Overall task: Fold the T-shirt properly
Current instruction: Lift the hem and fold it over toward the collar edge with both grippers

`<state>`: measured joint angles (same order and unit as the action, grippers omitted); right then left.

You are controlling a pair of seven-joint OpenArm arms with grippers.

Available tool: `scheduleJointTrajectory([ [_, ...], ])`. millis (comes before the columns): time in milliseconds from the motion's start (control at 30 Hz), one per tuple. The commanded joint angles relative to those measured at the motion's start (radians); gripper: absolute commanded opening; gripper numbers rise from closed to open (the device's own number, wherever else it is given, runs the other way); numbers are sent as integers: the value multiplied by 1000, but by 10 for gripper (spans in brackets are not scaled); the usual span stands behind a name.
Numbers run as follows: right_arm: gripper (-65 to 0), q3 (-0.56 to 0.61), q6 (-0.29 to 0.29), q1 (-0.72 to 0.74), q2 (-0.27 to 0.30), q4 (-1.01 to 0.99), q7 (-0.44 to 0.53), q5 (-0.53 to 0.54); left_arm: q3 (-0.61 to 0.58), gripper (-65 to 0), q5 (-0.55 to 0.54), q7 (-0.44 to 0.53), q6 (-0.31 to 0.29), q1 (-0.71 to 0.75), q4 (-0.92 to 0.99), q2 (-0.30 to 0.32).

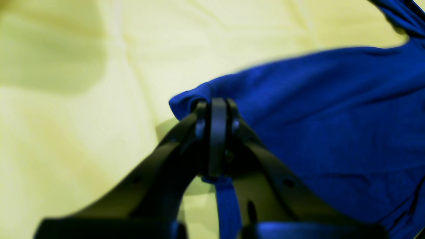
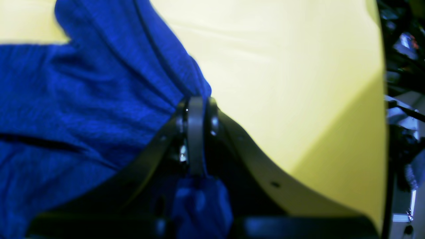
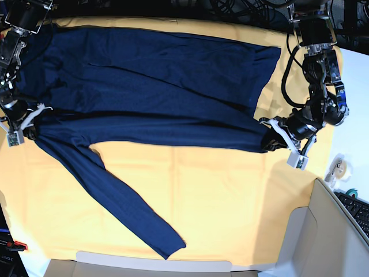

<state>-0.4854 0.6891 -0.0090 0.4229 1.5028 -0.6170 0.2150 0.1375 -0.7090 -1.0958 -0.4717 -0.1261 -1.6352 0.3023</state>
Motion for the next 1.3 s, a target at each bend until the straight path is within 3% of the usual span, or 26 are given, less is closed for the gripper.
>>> scheduleJointTrajectory([
  [0, -650, -26, 9, -1, 24, 31, 24, 11, 6, -650, -13, 18, -3, -5, -29, 13],
  [433, -650, -54, 9, -156, 21, 111, 24, 11, 6, -650, -11, 19, -5, 88, -60, 34],
  [733, -650, -77, 9, -193, -26, 103, 21, 8, 1, -650, -10, 19, -5, 116, -55, 34],
  [900, -650, -77, 9, -161, -28, 103, -103, 8, 1, -650, -10, 12, -5, 118, -27, 38],
  [1100, -650, -74, 9, -154, -26, 95, -128, 5, -2, -630, -10, 12, -5, 118, 45, 53],
  [1167, -621, -74, 9, -154, -26, 80, -139, 5, -2, -592, -10, 12, -5, 118, 62, 53],
  [1267, -497, -74, 9, -139, -28, 71, -180, 5, 0, -528, -10, 12, -5, 118, 82, 54],
])
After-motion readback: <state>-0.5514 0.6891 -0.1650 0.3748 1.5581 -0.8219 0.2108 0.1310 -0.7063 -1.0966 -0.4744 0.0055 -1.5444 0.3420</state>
